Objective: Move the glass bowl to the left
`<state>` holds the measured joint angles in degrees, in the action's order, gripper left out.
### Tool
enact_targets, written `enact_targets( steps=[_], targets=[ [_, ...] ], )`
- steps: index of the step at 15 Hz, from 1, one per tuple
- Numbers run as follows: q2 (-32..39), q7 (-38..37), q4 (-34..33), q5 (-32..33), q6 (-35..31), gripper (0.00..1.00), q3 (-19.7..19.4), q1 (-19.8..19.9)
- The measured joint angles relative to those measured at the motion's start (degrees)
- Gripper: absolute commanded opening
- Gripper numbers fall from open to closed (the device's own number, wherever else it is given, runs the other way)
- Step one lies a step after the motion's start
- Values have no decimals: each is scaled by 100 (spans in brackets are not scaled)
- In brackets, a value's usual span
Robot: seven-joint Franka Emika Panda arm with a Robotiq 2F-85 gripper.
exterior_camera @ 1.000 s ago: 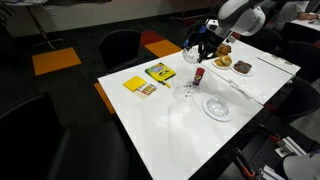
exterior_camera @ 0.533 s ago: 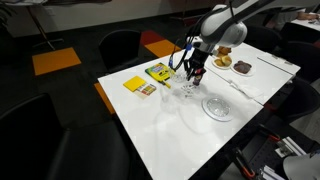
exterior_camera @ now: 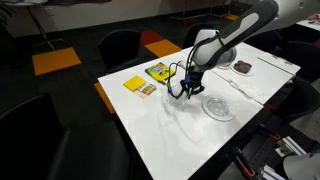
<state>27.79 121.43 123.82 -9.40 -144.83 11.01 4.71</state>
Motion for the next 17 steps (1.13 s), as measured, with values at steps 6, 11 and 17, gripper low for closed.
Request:
enact_targets(
  steps=[6, 11, 17],
  targets=[
    [181, -11, 32, 400, -226, 55, -2, -42],
    [166, -11, 29, 401, -222, 90, 3, -34],
    [-220, 87, 36, 228, 6, 100, 155, 111]
  ],
)
